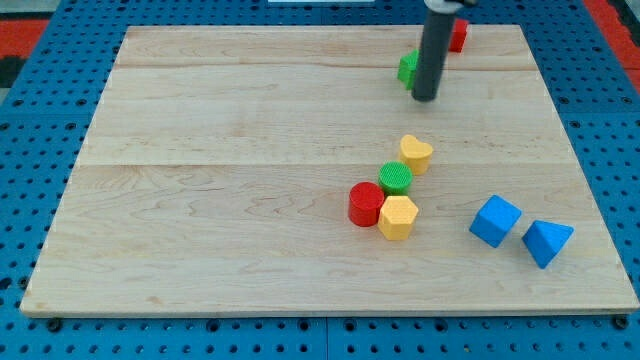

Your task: Move the heart to the top left corner of the board

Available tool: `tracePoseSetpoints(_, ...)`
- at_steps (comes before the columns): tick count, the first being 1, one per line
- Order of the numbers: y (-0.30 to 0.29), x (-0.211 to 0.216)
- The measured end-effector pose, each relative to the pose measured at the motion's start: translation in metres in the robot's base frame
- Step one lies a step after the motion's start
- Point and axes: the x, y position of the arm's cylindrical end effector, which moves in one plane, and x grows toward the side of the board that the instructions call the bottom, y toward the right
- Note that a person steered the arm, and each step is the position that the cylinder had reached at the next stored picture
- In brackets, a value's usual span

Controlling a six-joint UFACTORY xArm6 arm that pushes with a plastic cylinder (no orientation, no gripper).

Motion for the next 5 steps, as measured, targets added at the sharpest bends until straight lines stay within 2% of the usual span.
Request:
tracePoseSetpoints(1,0.020,0.068)
tracePoseSetpoints(2,-0.038,0.087)
tracePoseSetpoints(3,-0.114,0.086)
tracePoseSetpoints(5,-0.147,0.067)
